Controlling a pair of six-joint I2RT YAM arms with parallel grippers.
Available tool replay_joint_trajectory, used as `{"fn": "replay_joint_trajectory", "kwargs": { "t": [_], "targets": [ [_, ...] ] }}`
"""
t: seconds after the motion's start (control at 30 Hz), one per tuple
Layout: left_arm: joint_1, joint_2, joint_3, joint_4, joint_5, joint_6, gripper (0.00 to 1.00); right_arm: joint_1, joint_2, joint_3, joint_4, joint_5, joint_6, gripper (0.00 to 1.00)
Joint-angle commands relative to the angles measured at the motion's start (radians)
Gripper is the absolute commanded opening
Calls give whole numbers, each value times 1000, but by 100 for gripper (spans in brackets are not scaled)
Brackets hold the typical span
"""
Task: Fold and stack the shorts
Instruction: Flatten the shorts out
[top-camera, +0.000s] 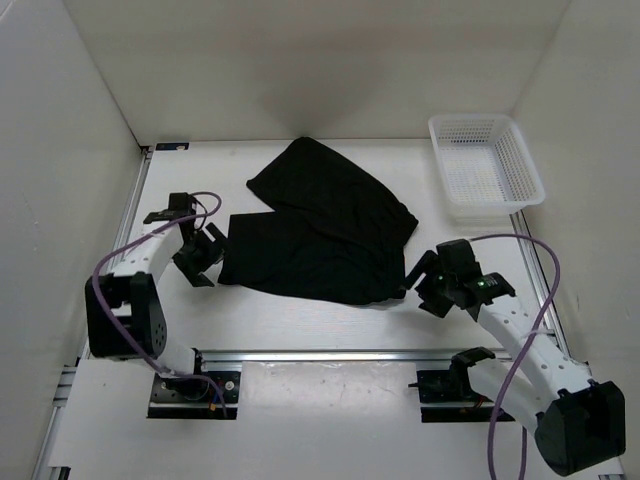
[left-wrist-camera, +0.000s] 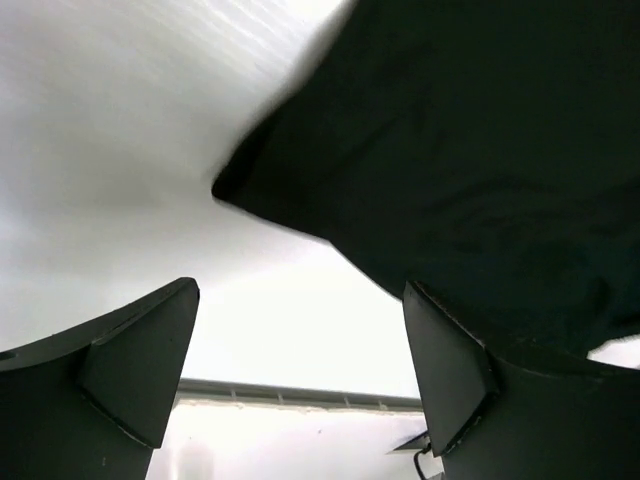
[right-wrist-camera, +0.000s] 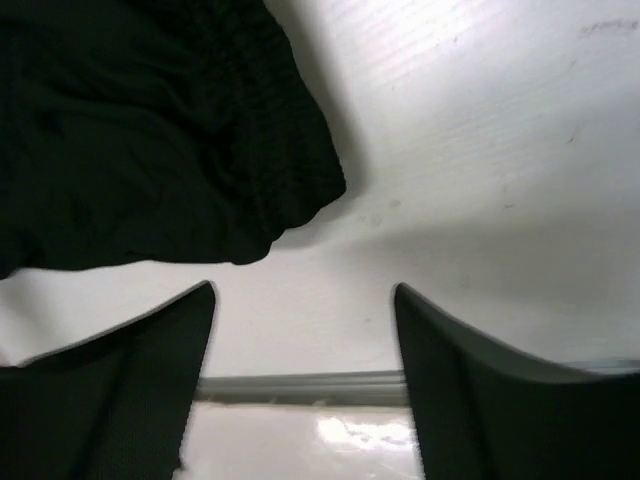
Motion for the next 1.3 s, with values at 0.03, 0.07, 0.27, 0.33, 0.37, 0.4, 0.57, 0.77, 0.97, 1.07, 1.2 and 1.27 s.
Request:
{"fn": "replay_joint_trajectory", "kwargs": {
  "t": [0.03, 0.07, 0.27, 0.33, 0.37, 0.4, 0.57, 0.77, 0.97, 1.07, 1.2, 1.27],
  "targets": [
    [-19, 89, 6, 71, -19, -4, 94, -157, 38, -99, 195, -270, 74, 82],
    [-19, 107, 6, 81, -19, -13, 88, -171, 54, -115, 222, -299, 74, 82],
    [-28, 223, 49, 105, -59, -22, 53, -200, 175, -125, 358, -362, 97, 77],
    [-28, 238, 58, 105, -59, -22, 26, -200, 246, -125, 401, -393, 140, 73],
    [-28, 238, 72, 105, -59, -22, 20, -200, 264, -138, 451, -403, 157, 72],
    [-28, 238, 84, 105, -50, -22, 14, -200, 290, -153, 481, -403, 172, 70],
    [-28, 215, 104, 96, -30, -4, 10, -191, 390, -100, 527, -368, 171, 43],
    [-8, 138, 124, 3, -30, 16, 10, -171, 370, 28, 305, -207, 93, 0],
    [13, 104, 142, -18, -21, 45, 32, -171, 246, 40, 113, 4, -2, 0],
    [13, 195, 193, -18, 12, 59, 74, -151, 258, 40, 113, 57, -22, 0],
    [3, 229, 216, -18, 12, 79, 74, -140, 293, 40, 113, 75, -32, 9],
    [3, 192, 204, -18, -3, 79, 74, -140, 293, 40, 104, 75, -42, 23]
  ]
}}
